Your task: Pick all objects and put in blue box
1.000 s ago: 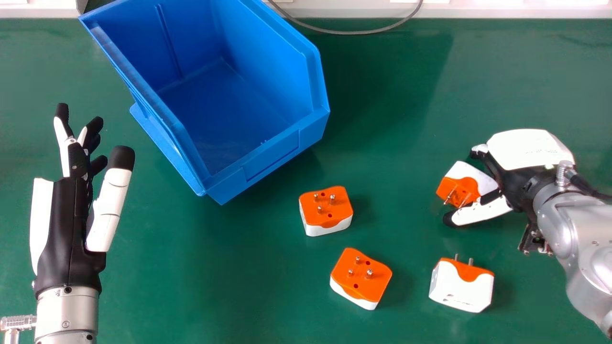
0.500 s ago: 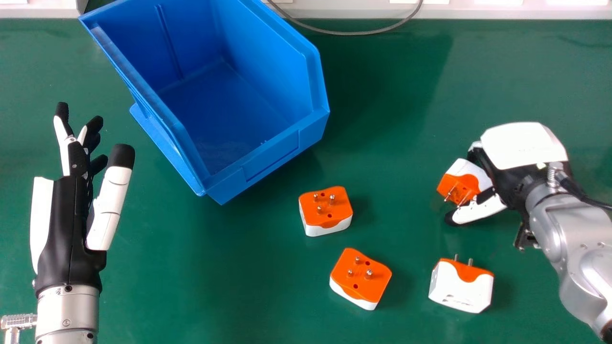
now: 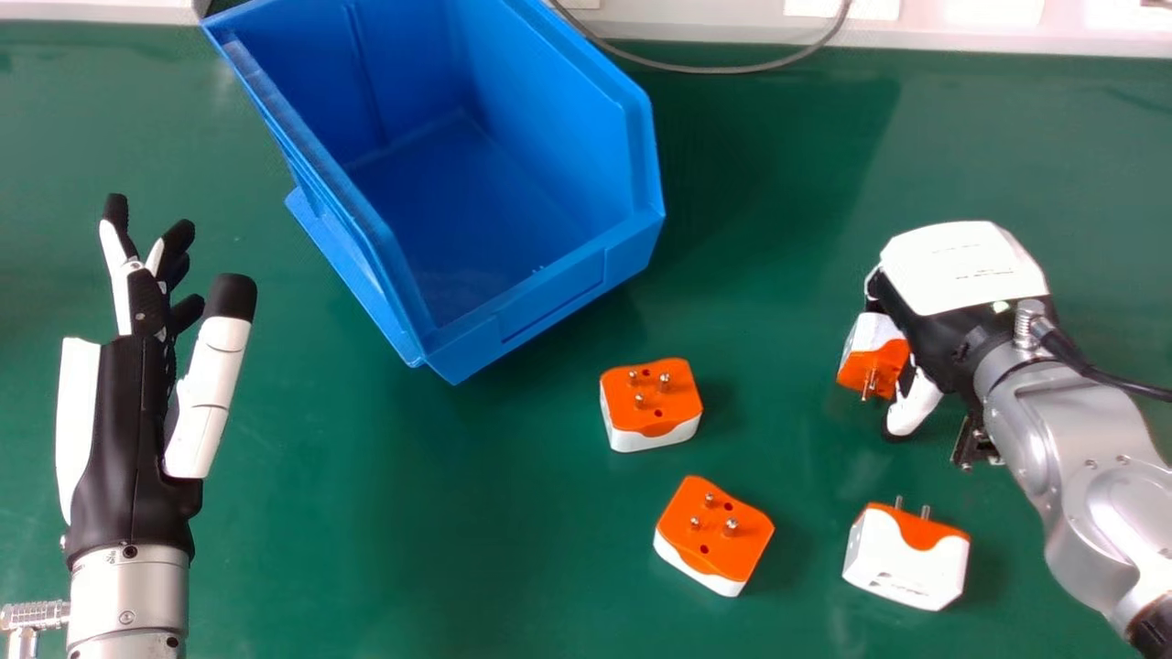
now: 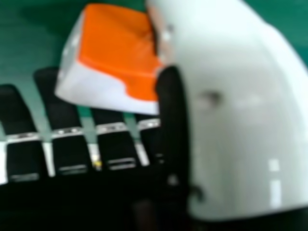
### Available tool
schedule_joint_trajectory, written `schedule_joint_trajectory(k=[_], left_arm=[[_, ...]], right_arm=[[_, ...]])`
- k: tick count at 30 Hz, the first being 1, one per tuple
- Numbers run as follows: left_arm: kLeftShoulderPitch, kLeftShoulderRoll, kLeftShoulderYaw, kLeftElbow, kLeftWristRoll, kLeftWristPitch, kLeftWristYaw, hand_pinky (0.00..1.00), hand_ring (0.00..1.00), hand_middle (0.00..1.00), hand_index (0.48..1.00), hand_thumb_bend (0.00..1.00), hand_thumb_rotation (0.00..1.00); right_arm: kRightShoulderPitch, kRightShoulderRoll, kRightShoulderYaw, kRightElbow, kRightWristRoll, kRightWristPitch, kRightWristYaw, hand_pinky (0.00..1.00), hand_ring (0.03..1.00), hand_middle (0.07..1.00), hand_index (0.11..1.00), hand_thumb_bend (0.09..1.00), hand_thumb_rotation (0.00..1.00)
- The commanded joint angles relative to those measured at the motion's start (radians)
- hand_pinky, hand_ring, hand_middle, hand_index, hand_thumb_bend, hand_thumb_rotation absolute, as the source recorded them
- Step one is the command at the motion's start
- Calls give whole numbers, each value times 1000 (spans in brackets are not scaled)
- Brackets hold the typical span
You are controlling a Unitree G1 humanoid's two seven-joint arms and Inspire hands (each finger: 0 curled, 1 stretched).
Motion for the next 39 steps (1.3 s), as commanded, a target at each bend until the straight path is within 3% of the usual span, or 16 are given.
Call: schedule_joint_trajectory(k=[1,8,17,23,31,39], left_arm=[[-4,2,1,-20,3,0,5,899,960,955,957,752,1000],[-11,3,-1,-17,1,8,4,900,964,956,957,740,1000],[-13,1,-2,-21,0,23,6,900,964,957,957,728,1000],[-12,4,1,-23,-2,28,3,900,965,957,958,727,1000],[-5,8,7,-23,-5,17,-2,899,965,957,958,737,1000],[-7,4,5,-25,9,23,6,898,964,956,957,734,1000]], right_arm=[[27,-22,-22,22,4,32,13,313,412,505,475,501,22],[25,-27,-41,29,50,5,1,380,490,528,451,508,1],[55,-54,-81,-50,88,-19,1,352,441,523,444,509,0],[121,-85,-143,-230,105,2,55,328,417,509,454,511,0],[275,-95,-290,-640,175,-22,117,302,400,508,451,510,0],[210,-21,-278,-777,221,-135,116,125,182,454,481,511,0]])
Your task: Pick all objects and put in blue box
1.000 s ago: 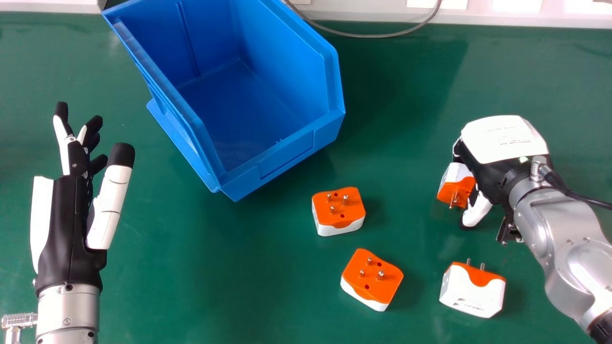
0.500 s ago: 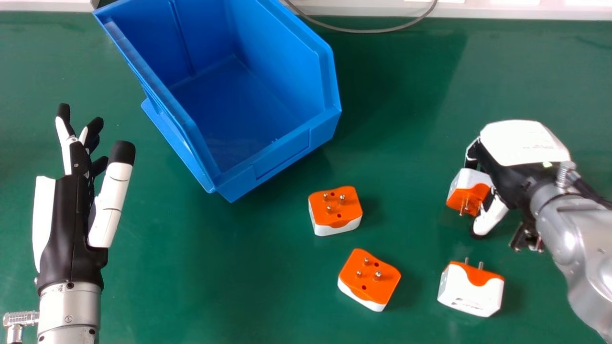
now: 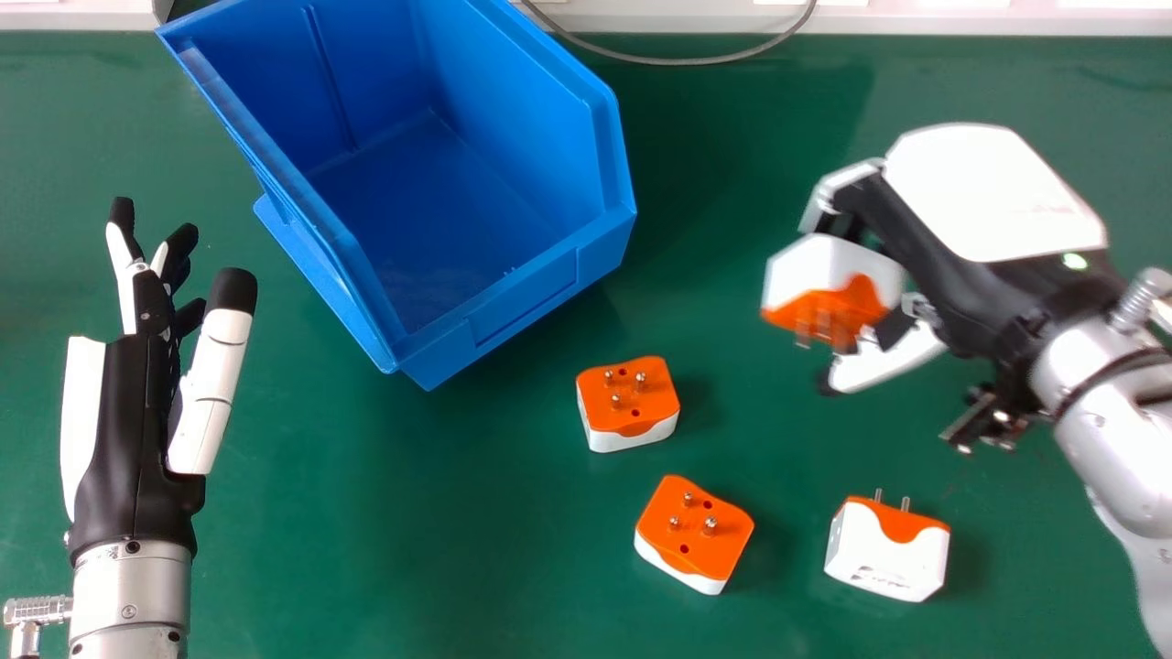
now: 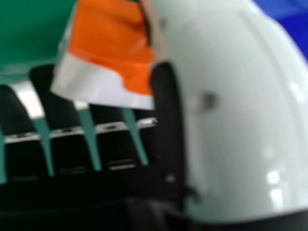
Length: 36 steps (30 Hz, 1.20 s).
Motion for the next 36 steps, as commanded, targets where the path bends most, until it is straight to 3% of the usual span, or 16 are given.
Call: schedule_joint_trajectory(k=[1,8,20,29,33,36], left_arm=[[-1,1,3,-21,10,-5,15,898,964,956,957,733,1000],[1,-5,-9,-39,21,10,25,897,964,956,957,730,1000],[6,-10,-18,-57,34,25,34,901,965,957,956,729,1000],[11,-12,-23,-63,46,29,41,902,965,957,955,766,1000],[13,-17,-27,-73,51,38,45,902,965,957,955,772,1000],[13,-19,-28,-74,55,40,47,902,965,957,955,774,1000]], right_arm=[[-53,28,7,-31,-1,-26,-4,116,171,450,482,511,0],[-133,120,75,40,-17,-98,-32,66,115,432,479,512,0],[-377,275,187,313,-57,-137,-42,44,95,455,478,514,0],[-613,401,249,592,-126,-94,-110,68,134,469,480,515,0],[-700,450,276,714,-150,-71,-157,74,141,393,490,508,0],[-757,482,293,796,-156,-66,-186,75,141,400,488,510,0]])
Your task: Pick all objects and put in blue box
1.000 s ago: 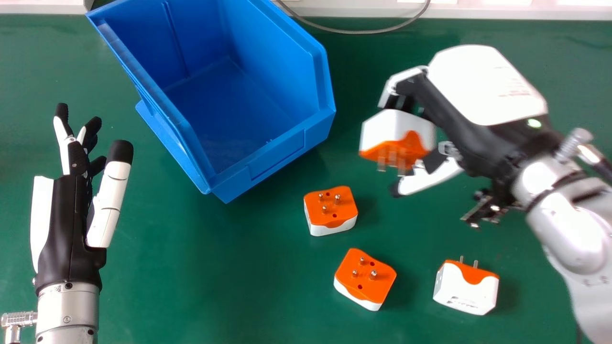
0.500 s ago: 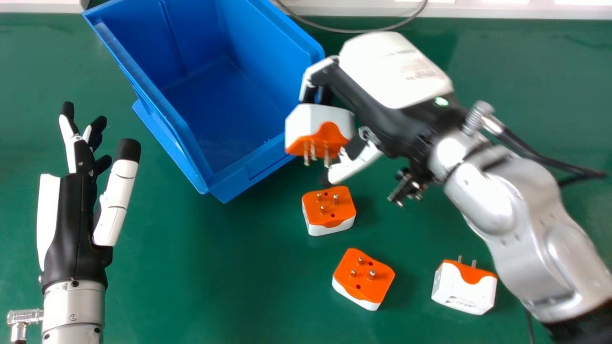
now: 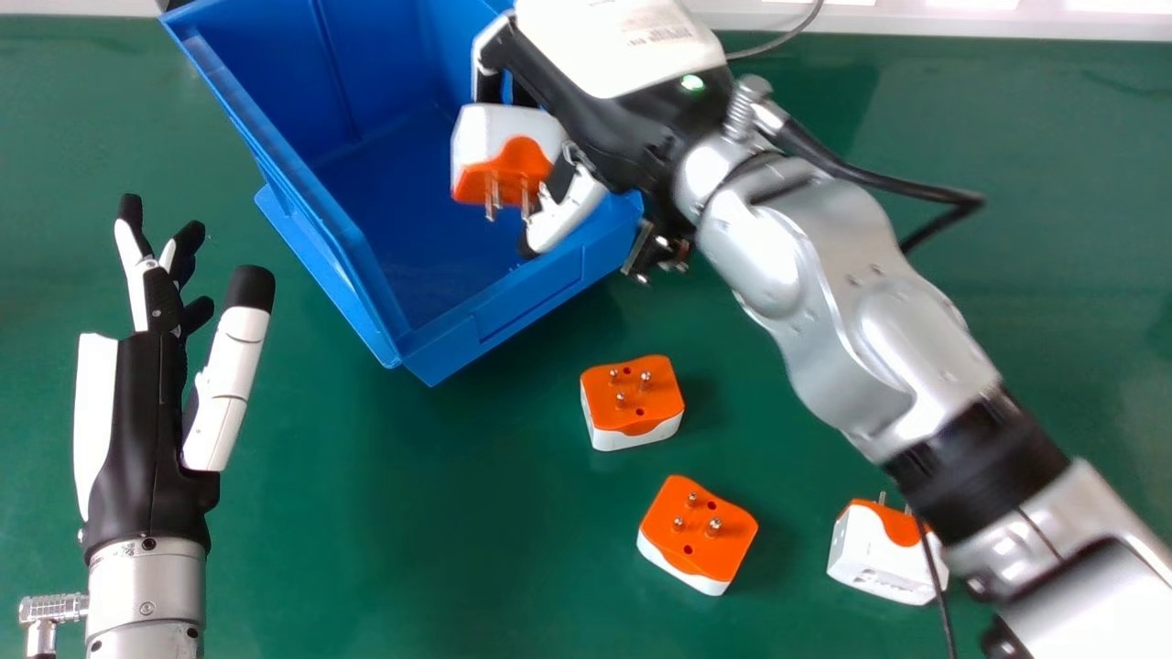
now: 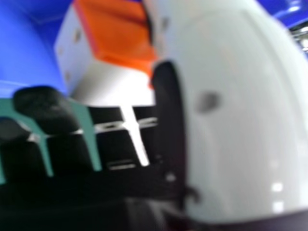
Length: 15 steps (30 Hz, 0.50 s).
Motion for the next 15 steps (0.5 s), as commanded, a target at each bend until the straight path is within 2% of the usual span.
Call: schedule_joint_trajectory(k=[1,3,6,9,13,15], left_arm=[[3,1,-1,-27,10,-7,11,902,965,957,955,774,1000],[3,-1,-3,-27,14,-8,14,902,965,957,955,774,1000],[2,-7,-7,-32,28,-2,23,894,962,955,953,774,1000],[1,-12,-10,-35,40,4,29,886,960,952,950,775,1000],[-2,-11,-13,-31,40,6,30,876,957,949,947,779,1000],[-3,-10,-14,-30,40,8,30,874,957,949,946,782,1000]], right_arm=[[-103,36,13,72,-10,-6,-50,75,141,400,488,510,0],[-155,61,26,151,-7,-14,-75,76,143,414,485,513,0],[-238,109,41,294,4,-27,-124,76,140,434,482,517,0],[-300,153,51,409,13,-32,-165,100,166,414,488,515,0],[-369,201,65,539,22,-43,-226,147,213,399,498,515,0],[-402,223,72,607,24,-55,-265,201,272,427,499,516,0]])
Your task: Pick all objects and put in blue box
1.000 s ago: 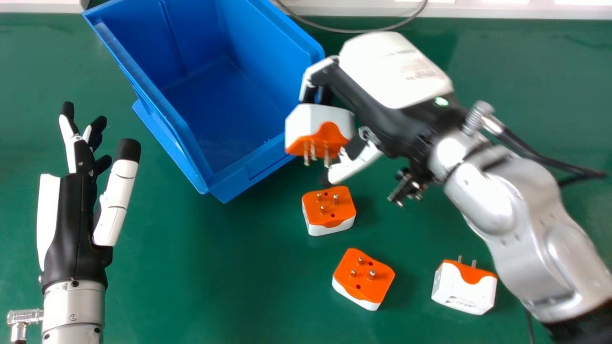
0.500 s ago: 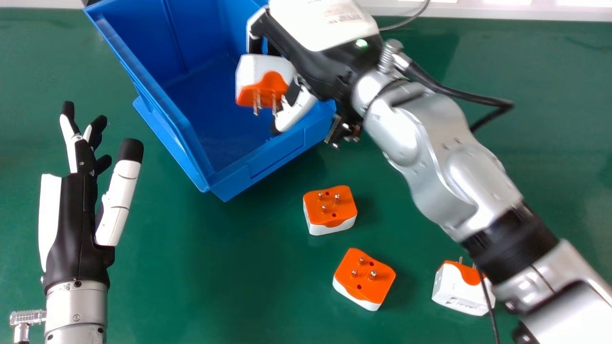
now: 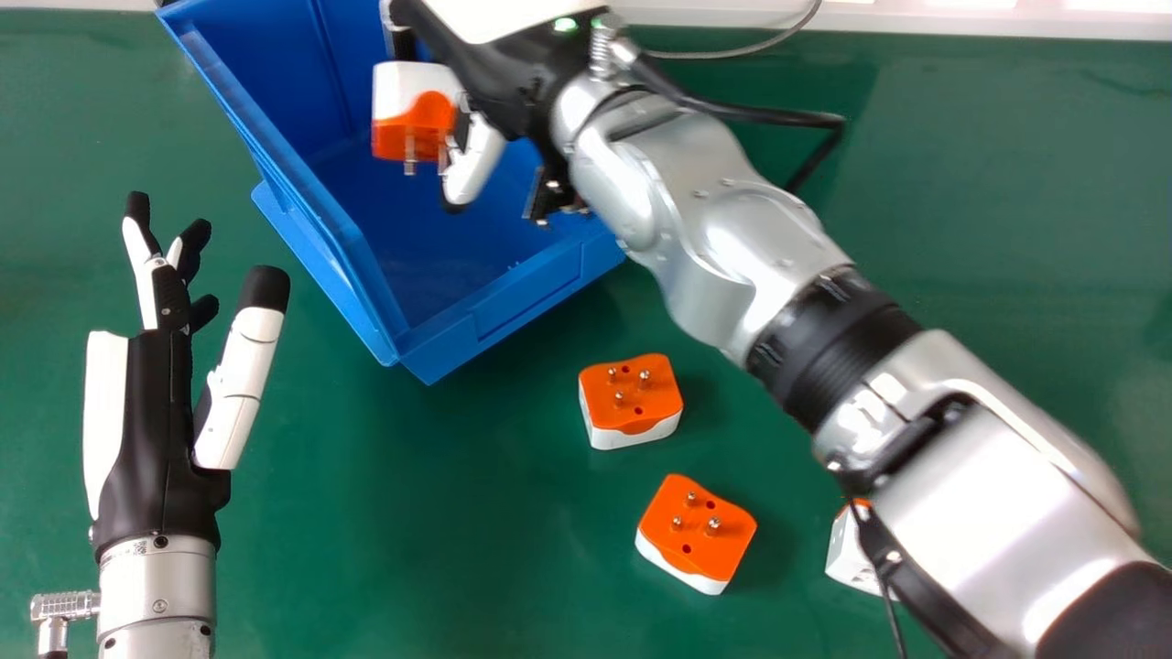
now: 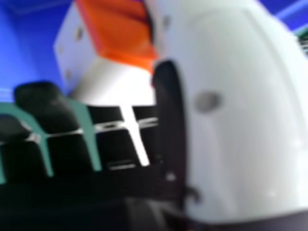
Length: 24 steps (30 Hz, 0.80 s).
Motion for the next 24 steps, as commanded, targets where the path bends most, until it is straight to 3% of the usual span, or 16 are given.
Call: schedule_joint_trajectory(k=[1,5,9,12,13,14,15,16,18,20,22,24], left_arm=[[-2,1,-3,-20,10,-3,10,874,957,949,946,782,1000],[-4,-5,-12,-25,19,3,17,874,957,947,942,781,1000],[-2,-12,-20,-38,31,10,23,874,956,947,941,774,1000],[-2,-14,-22,-38,32,10,25,874,956,946,941,773,1000],[-3,-14,-22,-37,32,10,25,873,955,945,941,773,1000],[-4,-13,-22,-35,31,8,25,873,955,945,941,771,1000],[-5,-13,-22,-33,31,7,25,873,954,945,941,766,1000],[-5,-12,-22,-32,31,7,25,873,954,945,941,766,1000],[-5,-12,-22,-32,31,8,24,871,953,944,941,756,1000],[-2,-12,-22,-38,31,10,23,871,953,944,941,755,1000],[0,-12,-23,-42,30,11,21,869,951,944,941,755,1000],[0,-11,-22,-43,29,10,19,868,951,944,941,764,1000]], right_arm=[[-81,18,4,40,12,-17,-57,201,272,427,499,516,0],[-117,52,1,141,38,-46,-116,265,354,448,509,512,0],[-120,76,-12,193,72,-80,-169,258,360,443,516,510,0],[-119,82,-6,207,81,-80,-189,393,415,469,496,513,0],[-117,82,-3,208,79,-75,-194,499,550,482,491,517,0],[-111,85,0,210,76,-64,-204,535,611,568,493,511,48],[-107,88,1,211,75,-56,-211,570,663,642,569,515,107],[-102,90,4,213,73,-50,-217,570,663,642,569,515,107],[-98,94,17,220,63,-41,-222,689,824,845,784,529,272],[-100,94,37,224,51,-32,-219,714,855,876,819,534,296],[-105,83,70,224,28,-30,-218,827,953,960,932,557,359],[-108,72,98,225,10,-31,-218,875,976,980,966,561,381]])
